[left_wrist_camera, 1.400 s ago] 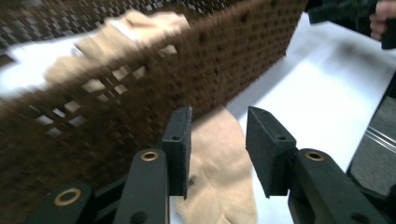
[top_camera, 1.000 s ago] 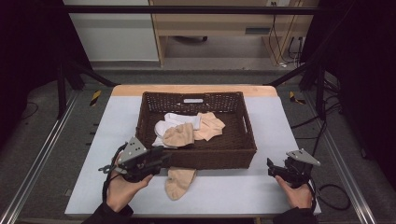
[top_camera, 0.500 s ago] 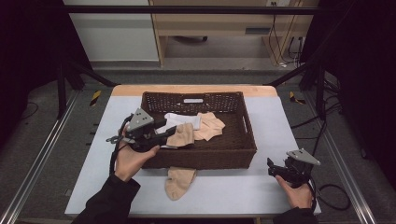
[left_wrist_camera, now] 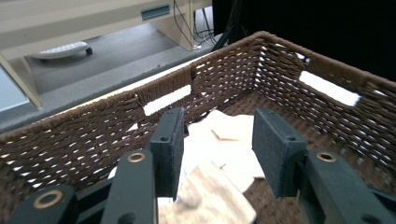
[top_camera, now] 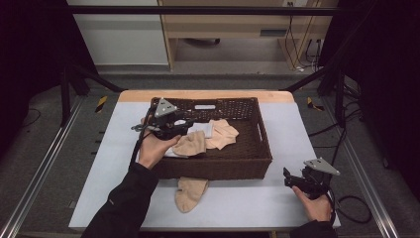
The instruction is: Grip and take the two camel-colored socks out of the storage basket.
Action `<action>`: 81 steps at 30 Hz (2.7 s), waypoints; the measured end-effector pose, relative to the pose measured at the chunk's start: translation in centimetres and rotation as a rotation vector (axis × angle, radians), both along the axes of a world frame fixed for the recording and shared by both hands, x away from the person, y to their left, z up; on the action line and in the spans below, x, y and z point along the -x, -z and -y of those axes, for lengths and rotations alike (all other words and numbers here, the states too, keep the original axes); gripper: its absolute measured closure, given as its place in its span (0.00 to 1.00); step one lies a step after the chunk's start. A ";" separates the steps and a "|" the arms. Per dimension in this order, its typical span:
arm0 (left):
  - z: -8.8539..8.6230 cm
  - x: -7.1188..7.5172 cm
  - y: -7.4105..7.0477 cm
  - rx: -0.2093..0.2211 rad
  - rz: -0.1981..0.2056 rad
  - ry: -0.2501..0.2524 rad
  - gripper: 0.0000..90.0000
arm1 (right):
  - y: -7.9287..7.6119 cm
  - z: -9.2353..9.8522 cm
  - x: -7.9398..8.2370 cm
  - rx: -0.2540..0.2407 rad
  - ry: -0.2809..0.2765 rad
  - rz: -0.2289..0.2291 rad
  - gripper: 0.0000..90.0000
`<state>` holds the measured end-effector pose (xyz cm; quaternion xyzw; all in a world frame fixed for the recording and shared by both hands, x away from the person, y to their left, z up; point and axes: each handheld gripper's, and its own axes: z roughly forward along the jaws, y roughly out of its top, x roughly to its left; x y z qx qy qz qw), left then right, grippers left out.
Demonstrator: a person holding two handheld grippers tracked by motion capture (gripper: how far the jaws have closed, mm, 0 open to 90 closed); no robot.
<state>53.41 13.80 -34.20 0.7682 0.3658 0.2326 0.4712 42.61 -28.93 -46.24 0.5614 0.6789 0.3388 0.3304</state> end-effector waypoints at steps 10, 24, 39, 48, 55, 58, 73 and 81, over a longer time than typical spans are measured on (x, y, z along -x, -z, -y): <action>1.3 -3.2 3.0 -0.078 -0.011 -0.035 0.63 | 0.0 0.0 -0.1 -0.002 -0.001 -0.003 0.06; 1.3 -4.9 7.0 -0.126 -0.174 -0.061 0.61 | 0.1 0.0 -0.1 0.003 -0.004 -0.003 0.06; 1.9 -4.6 8.8 -0.248 -0.237 -0.041 0.52 | 0.2 -0.1 -0.2 0.004 -0.009 -0.011 0.06; 1.8 -4.7 9.1 -0.269 -0.266 0.004 0.69 | 0.2 -0.2 -0.2 0.004 -0.014 -0.014 0.06; 2.0 -4.5 9.1 -0.282 -0.305 0.022 0.88 | 0.2 -0.2 -0.2 0.004 -0.016 -0.015 0.06; 2.1 -4.5 9.0 -0.286 -0.314 0.020 0.92 | 0.2 -0.2 -0.2 0.003 -0.016 -0.014 0.06; 0.7 -3.2 6.3 -0.091 -0.182 0.015 0.95 | 0.1 -0.1 -0.1 0.001 -0.015 -0.010 0.07; -0.4 -1.4 3.1 0.028 -0.028 0.029 0.95 | 0.1 -0.1 -0.2 0.004 -0.015 -0.014 0.07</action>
